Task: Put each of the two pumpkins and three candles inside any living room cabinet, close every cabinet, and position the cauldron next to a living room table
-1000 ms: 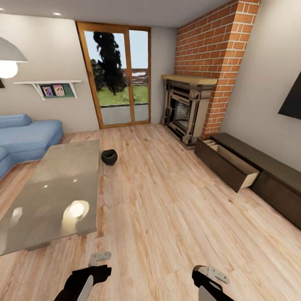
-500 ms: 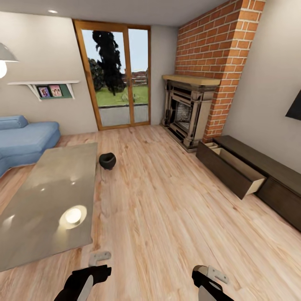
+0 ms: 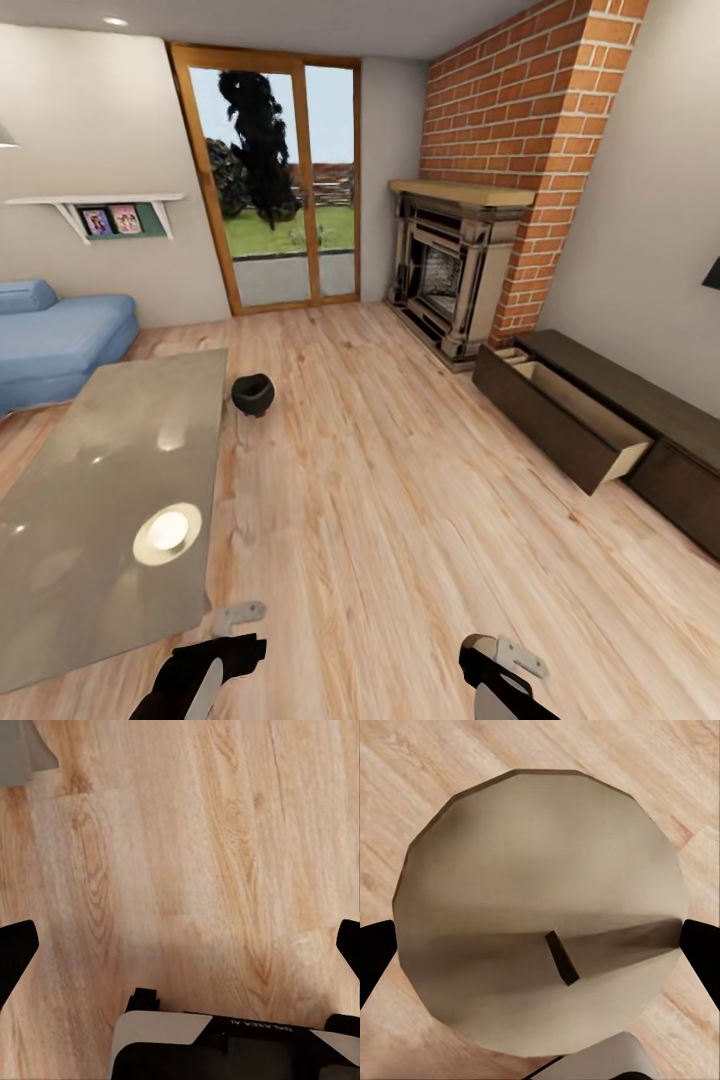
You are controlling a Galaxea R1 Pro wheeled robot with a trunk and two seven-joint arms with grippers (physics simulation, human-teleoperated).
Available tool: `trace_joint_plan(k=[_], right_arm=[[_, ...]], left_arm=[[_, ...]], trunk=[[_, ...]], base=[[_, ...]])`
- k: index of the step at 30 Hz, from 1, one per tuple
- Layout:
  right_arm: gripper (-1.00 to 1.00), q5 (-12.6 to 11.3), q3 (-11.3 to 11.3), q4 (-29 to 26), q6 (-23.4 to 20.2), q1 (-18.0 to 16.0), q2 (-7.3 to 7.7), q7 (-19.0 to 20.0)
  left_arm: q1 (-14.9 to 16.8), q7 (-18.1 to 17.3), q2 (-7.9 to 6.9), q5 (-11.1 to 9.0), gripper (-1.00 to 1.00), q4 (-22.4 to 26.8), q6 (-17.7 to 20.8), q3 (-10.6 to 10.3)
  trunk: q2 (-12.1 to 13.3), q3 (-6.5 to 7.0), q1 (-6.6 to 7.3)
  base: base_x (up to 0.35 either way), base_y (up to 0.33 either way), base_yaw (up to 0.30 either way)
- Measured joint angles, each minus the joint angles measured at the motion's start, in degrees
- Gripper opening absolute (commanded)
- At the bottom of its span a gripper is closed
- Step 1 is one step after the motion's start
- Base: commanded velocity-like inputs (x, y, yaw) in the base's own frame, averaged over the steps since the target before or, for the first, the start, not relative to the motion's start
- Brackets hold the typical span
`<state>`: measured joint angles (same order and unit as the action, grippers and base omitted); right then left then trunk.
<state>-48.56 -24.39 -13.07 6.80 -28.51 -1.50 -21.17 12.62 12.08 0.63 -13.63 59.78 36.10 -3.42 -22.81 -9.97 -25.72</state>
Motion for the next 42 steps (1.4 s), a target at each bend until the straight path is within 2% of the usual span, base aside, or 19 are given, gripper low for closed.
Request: trace_joint_plan(k=[6,10,35,42], right_arm=[[-1.0,-0.1,0.1,0.0,0.1,0.0,0.0,0.0],[-1.0,-0.1,0.1,0.0,1.7,0.0,-0.07,-0.1],[-1.0,-0.1,0.0,0.0,2.2,0.0,-0.09,0.0],[-1.0,-0.1,0.0,0.0,2.4,0.0,-0.09,0.0]], left_arm=[[0.0,0.0,0.0,0.0,1.0,0.0,0.0,0.0],[0.0,0.0,0.0,0.0,1.0,0.0,0.0,0.0],[0.0,0.0,0.0,0.0,1.0,-0.1,0.0,0.0],[0.0,0.0,0.0,0.0,1.0,-0.1,0.0,0.0]], trunk=[[0.0,0.0,0.0],[0.0,0.1,0.0],[0.0,2.31,0.0],[0.0,2.49,0.0]], base=[[0.3,0.0,0.0],[0.3,0.0,-0.027],[0.29,0.03,-0.07],[0.278,0.027,-0.001]])
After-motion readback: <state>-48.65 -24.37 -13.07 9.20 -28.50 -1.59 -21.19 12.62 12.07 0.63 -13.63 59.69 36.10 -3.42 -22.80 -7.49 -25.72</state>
